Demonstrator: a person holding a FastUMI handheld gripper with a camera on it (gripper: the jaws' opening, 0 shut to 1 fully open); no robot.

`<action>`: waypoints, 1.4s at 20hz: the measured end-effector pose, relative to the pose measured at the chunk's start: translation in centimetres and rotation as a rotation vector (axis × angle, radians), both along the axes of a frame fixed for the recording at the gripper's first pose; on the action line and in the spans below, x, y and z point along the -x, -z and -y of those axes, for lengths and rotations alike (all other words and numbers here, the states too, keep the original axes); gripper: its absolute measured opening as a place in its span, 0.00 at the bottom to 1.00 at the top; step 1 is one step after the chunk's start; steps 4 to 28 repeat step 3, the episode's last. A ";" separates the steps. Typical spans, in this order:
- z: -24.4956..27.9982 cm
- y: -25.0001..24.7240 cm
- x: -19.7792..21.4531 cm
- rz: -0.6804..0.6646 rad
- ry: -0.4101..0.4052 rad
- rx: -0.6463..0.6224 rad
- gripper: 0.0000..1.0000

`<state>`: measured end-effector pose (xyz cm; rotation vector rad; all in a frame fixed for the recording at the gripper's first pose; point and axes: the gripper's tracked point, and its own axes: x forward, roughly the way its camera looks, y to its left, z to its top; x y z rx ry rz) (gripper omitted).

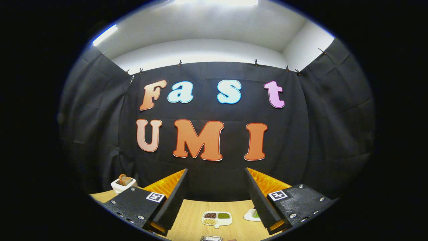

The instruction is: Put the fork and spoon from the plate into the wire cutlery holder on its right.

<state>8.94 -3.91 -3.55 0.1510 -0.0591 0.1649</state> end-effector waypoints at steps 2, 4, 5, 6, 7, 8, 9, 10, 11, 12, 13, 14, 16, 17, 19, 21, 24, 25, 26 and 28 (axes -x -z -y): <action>-0.5 -0.6 0.1 0.010 -0.004 0.008 0.97; -0.6 -0.8 0.0 0.012 -0.004 0.009 0.97; -0.6 -0.8 0.0 0.012 -0.004 0.009 0.97; -0.6 -0.8 0.0 0.012 -0.004 0.009 0.97; -0.6 -0.8 0.0 0.012 -0.004 0.009 0.97; -0.6 -0.8 0.0 0.012 -0.004 0.009 0.97; -0.6 -0.8 0.0 0.012 -0.004 0.009 0.97; -0.6 -0.8 0.0 0.012 -0.004 0.009 0.97; -0.6 -0.8 0.0 0.012 -0.004 0.009 0.97; -0.6 -0.8 0.0 0.012 -0.004 0.009 0.97; -0.6 -0.8 0.0 0.012 -0.004 0.009 0.97; -0.6 -0.8 0.0 0.012 -0.004 0.009 0.97; -0.6 -0.8 0.0 0.012 -0.004 0.009 0.97; -0.6 -0.8 0.0 0.012 -0.004 0.009 0.97; -0.6 -0.8 0.0 0.012 -0.004 0.009 0.97; -0.6 -0.8 0.0 0.012 -0.004 0.009 0.97; -0.6 -0.8 0.0 0.012 -0.004 0.009 0.97; -0.6 -0.8 0.0 0.012 -0.004 0.009 0.97; -0.6 -0.8 0.0 0.012 -0.004 0.009 0.97; -0.6 -0.8 0.0 0.012 -0.004 0.009 0.97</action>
